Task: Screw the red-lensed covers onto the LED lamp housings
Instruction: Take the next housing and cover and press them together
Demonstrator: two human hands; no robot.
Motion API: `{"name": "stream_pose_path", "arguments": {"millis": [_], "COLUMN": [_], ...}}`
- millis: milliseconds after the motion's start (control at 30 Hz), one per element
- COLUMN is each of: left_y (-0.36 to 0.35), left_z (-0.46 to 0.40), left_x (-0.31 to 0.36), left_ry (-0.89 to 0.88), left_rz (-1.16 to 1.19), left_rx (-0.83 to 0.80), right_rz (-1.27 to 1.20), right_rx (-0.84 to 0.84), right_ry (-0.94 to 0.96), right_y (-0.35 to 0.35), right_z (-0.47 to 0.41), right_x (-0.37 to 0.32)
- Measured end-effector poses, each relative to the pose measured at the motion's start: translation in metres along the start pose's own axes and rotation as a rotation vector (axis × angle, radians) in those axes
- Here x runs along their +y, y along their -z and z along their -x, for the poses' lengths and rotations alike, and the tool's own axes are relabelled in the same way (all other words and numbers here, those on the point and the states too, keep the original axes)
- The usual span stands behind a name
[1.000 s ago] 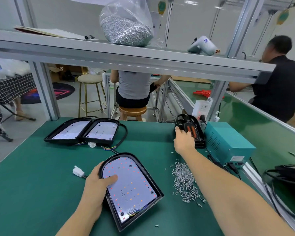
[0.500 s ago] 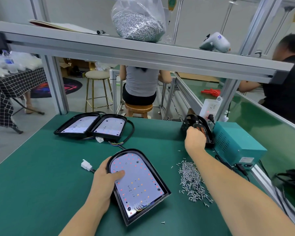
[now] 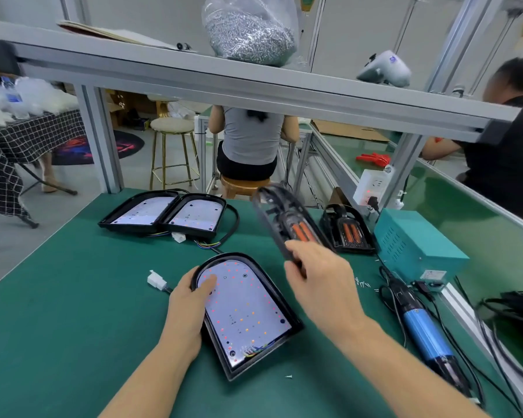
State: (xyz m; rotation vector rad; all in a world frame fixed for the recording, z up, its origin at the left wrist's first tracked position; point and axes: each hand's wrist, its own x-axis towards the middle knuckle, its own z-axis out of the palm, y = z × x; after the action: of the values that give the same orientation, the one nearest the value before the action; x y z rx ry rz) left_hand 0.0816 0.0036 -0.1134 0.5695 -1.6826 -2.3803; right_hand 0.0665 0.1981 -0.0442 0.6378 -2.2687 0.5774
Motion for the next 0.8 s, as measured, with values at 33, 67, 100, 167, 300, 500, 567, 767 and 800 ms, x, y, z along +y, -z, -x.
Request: {"name": "stream_pose_path", "arguments": {"millis": [33,67,100,167,300,500,567,767,800], "left_y": [-0.001,-0.001,0.000,0.000,0.000,0.000,-0.001,0.002,0.002], "left_z": [0.001,0.001,0.001,0.001,0.003,0.008,0.010,0.015,0.016], "left_x": [0.001,0.000,0.000,-0.001,0.000,0.004,0.006,0.008,0.009], "left_ry": [0.007,0.019,0.040,0.067,0.110,0.153,0.152,0.177,0.179], "left_rz": [0.012,0.030,0.049,0.062,0.103,0.238,0.260,0.285,0.283], "left_rx": [0.011,0.021,0.029,0.071,0.107,0.034,0.042,0.018,0.008], "right_rz": [-0.011,-0.009,0.002,0.036,0.113,0.210,0.239,0.286,0.289], "right_rx": [-0.001,-0.009,-0.020,-0.050,-0.099,-0.168,-0.189,-0.222,-0.222], "right_ry": [0.021,0.036,0.051,0.081,0.158,0.132,0.119,0.081,0.078], "right_y": [0.003,0.005,0.007,0.009,0.004,-0.011,-0.015,-0.019,-0.019], "right_z": [0.008,0.016,0.023,0.037,0.058,0.068,0.070,0.075,0.076], "right_x": [-0.012,-0.023,-0.033,-0.049,-0.073,-0.096,-0.101,-0.106,-0.105]}}
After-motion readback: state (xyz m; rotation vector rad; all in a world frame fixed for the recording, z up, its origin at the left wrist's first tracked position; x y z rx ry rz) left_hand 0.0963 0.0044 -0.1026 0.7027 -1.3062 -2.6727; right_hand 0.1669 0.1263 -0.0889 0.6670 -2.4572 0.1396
